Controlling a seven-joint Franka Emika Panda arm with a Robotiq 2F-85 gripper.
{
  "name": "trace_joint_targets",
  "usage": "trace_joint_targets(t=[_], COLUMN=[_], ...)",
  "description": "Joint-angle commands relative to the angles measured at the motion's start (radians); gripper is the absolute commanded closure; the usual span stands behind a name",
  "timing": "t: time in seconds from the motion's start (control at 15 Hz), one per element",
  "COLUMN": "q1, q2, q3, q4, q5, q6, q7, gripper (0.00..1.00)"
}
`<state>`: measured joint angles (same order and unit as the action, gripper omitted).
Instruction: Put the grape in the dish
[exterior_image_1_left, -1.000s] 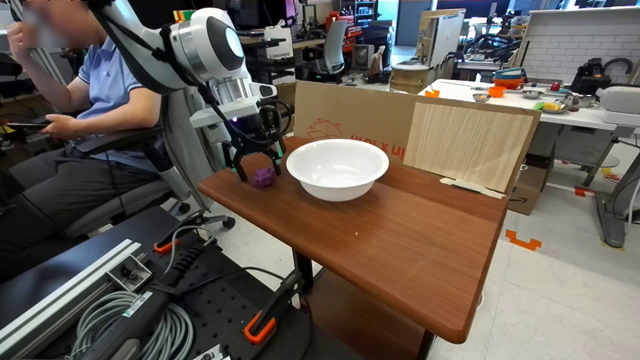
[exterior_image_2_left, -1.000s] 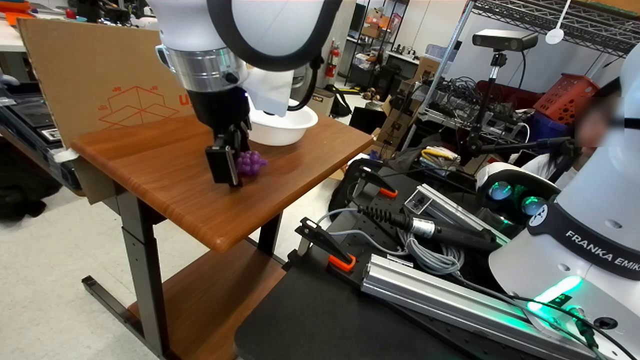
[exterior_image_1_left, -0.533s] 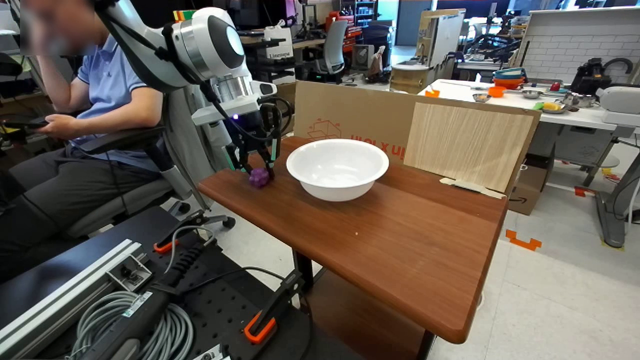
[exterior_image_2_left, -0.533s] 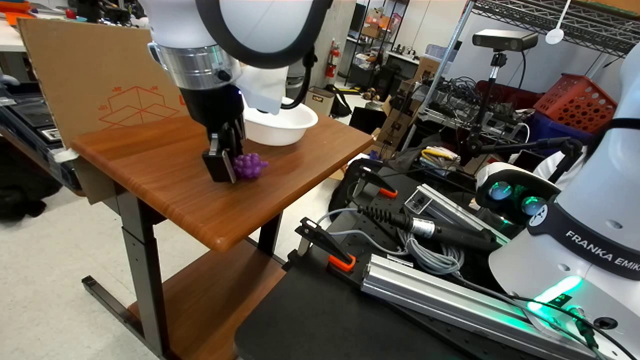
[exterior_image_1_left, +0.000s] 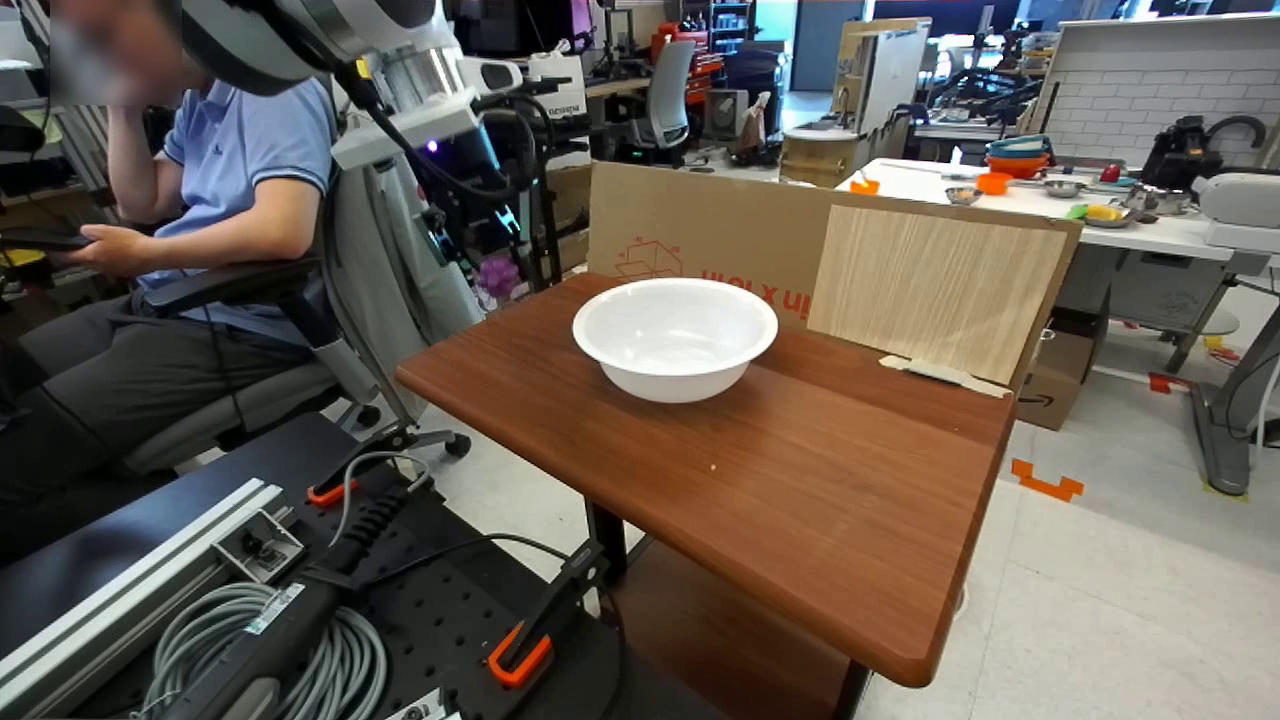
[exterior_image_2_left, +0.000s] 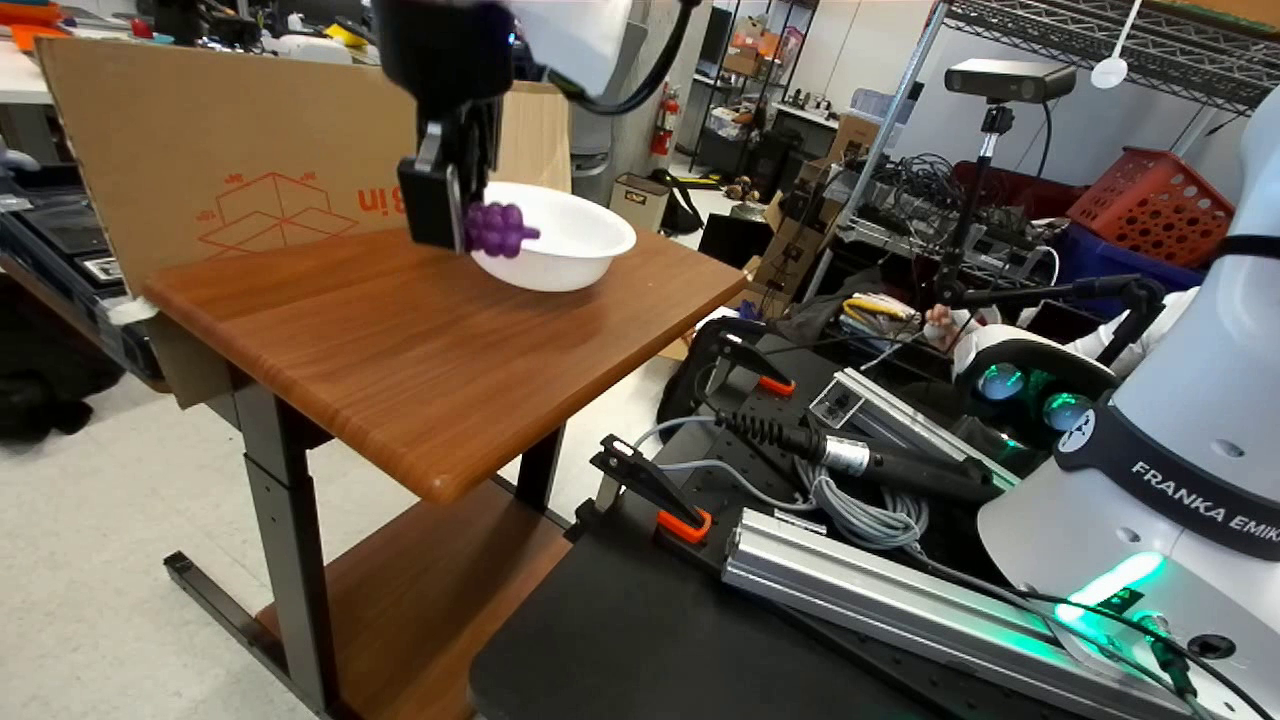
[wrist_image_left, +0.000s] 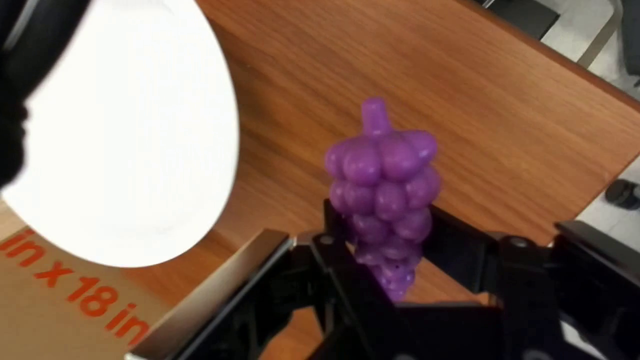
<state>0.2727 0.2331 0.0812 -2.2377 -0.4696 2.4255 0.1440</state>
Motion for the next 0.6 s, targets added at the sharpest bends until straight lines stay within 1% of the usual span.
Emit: trace_joint_targets(t=[0.0, 0.2, 0.33, 0.4, 0.53], q1=[-0.072, -0.168, -0.219, -0.257, -0.264], q2=[-0.205, -0.205, -0.172, -0.144, -0.095], q3=[-0.032, -0.075, -0.099, -0.119, -0.116], q4=[-0.1, -0.037, 0.006, 0.037, 0.069], q5=[0.009, 0.059, 0.082, 0.099, 0.121], q6=[0.007, -0.051, -0.078, -0.097, -0.117], q7=[0.042, 0.019, 0.018, 0.017, 0.021], gripper=[0.84, 0.84, 0.84, 0.84, 0.84])
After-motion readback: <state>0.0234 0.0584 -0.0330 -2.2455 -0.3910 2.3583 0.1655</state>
